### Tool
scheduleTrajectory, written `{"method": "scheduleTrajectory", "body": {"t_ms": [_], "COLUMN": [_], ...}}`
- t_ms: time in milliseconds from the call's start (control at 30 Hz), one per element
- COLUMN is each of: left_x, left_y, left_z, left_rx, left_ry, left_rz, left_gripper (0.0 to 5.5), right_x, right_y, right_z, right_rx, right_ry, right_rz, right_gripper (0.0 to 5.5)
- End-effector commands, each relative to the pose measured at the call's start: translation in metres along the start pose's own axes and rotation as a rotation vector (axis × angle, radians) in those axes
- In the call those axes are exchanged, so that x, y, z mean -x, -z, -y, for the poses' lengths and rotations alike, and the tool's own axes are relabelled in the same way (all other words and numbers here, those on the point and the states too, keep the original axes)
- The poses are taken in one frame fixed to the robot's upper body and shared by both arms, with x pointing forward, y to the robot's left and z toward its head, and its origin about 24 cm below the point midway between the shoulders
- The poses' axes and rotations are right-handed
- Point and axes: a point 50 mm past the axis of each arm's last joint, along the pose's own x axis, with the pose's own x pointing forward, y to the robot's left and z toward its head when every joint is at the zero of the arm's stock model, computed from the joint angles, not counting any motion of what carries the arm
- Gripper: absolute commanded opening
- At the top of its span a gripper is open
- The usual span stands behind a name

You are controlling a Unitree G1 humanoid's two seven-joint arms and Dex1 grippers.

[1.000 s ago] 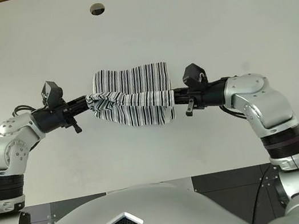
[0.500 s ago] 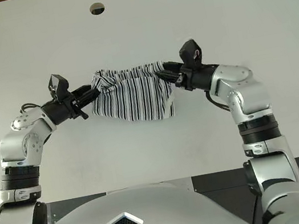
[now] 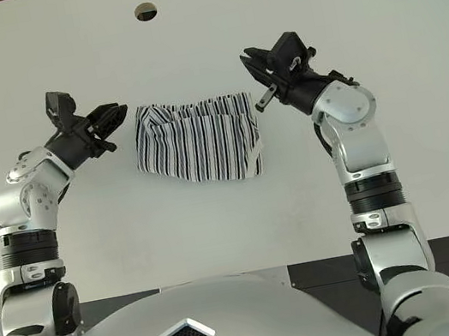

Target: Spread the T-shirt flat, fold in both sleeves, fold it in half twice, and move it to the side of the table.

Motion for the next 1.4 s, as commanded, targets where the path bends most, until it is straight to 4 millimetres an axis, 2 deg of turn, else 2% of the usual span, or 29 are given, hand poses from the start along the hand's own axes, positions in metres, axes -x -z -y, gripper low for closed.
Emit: {"method": "scheduleTrajectory", "body": {"t_ms": [33, 133, 267, 333, 500, 700, 767, 867, 933, 1033, 1167, 1233, 1333, 1400], "left_x": [0.005, 0.012, 0.015, 0.015, 0.015, 0.012, 0.011, 0.012, 0.015, 0.016, 0.016, 0.018, 0.018, 0.022], "left_y": [-0.013, -0.028, -0.036, -0.036, -0.032, -0.025, -0.023, -0.025, -0.028, -0.029, -0.029, -0.029, -0.030, -0.030], "left_z": [-0.005, -0.002, 0.005, 0.008, 0.013, 0.024, 0.025, 0.021, 0.018, 0.016, 0.019, 0.019, 0.017, 0.015], "left_rx": [-0.131, -0.190, -0.223, -0.233, -0.227, -0.253, -0.253, -0.255, -0.251, -0.245, -0.249, -0.250, -0.247, -0.249], "left_ry": [-0.083, -0.080, -0.084, -0.085, -0.076, -0.054, -0.050, -0.063, -0.077, -0.083, -0.076, -0.078, -0.084, -0.091], "left_rz": [0.132, 0.298, 0.398, 0.420, 0.442, 0.420, 0.411, 0.407, 0.415, 0.419, 0.420, 0.424, 0.428, 0.429], "left_gripper": [1.37, 0.75, 0.14, 0.11, 0.11, 0.11, 0.11, 0.11, 0.11, 0.11, 0.11, 0.11, 0.11, 0.11], "right_x": [-0.003, -0.009, -0.019, -0.025, -0.040, -0.038, -0.029, -0.004, 0.024, 0.058, 0.090, 0.098, 0.103, 0.114], "right_y": [-0.009, -0.006, -0.001, 0.000, 0.003, 0.039, 0.052, 0.074, 0.085, 0.084, 0.074, 0.071, 0.076, 0.082], "right_z": [-0.027, -0.052, -0.088, -0.101, -0.115, -0.116, -0.111, -0.096, -0.068, -0.026, 0.018, 0.028, 0.027, 0.030], "right_rx": [0.218, 0.358, 0.320, 0.299, 0.290, 0.437, 0.499, 0.611, 0.777, 0.940, 1.044, 1.015, 0.941, 0.913], "right_ry": [-0.039, -0.048, -0.107, -0.123, -0.146, -0.199, -0.219, -0.290, -0.324, -0.345, -0.316, -0.282, -0.263, -0.266], "right_rz": [0.025, 0.004, -0.009, -0.013, -0.011, -0.223, -0.301, -0.460, -0.593, -0.735, -0.893, -0.944, -0.977, -1.039], "right_gripper": [0.10, 0.10, 0.10, 0.10, 0.10, 0.10, 0.10, 0.10, 0.10, 0.10, 0.10, 0.10, 0.10, 0.10]}}
